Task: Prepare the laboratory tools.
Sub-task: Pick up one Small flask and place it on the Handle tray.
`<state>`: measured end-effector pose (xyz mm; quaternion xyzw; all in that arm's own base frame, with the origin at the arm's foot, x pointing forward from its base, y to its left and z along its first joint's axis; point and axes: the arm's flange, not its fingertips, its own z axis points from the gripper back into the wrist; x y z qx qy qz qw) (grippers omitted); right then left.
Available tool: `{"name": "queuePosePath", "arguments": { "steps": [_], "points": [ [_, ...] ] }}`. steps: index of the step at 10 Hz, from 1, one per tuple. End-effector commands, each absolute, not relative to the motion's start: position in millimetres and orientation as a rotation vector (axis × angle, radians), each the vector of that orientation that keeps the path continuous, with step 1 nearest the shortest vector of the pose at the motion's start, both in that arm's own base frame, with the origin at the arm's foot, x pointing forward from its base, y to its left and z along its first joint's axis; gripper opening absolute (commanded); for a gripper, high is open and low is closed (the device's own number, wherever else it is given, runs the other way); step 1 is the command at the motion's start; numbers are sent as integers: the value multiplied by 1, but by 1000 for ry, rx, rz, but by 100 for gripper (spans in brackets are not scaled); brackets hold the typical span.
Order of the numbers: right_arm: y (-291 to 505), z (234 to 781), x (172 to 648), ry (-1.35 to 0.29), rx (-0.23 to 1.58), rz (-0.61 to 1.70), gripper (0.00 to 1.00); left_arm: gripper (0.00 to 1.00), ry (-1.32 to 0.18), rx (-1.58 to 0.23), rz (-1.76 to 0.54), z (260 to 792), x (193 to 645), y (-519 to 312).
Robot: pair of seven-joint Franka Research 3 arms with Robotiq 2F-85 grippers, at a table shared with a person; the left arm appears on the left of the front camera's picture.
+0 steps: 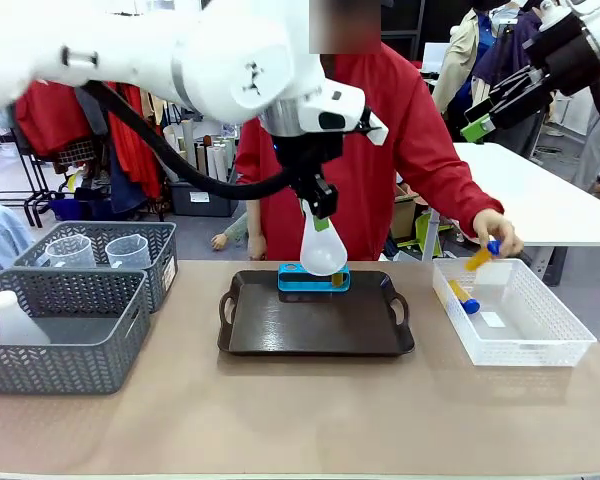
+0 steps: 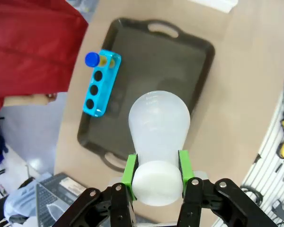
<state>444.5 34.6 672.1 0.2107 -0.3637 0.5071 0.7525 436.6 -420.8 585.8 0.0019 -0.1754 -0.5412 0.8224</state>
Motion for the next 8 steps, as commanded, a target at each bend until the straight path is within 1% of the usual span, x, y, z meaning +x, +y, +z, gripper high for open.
{"name": "queuePosePath", "arguments": {
  "steps": [1, 2, 5, 7, 8],
  "points": [
    [36, 673, 444, -800, 471, 1107, 100, 0, -372, 13, -1115, 595, 444, -418],
    [36, 673, 444, -800, 471, 1107, 100, 0, -373, 4, -1151, 586, 437, -421],
    [36, 673, 444, -800, 471, 1107, 100, 0, -373, 4, -1151, 586, 437, -421],
    [36, 673, 444, -800, 471, 1107, 100, 0, -381, -32, -1159, 573, 452, -428],
    [36, 673, 444, -800, 471, 1107, 100, 0, -390, -29, -1164, 565, 467, -438]
  ]
}}
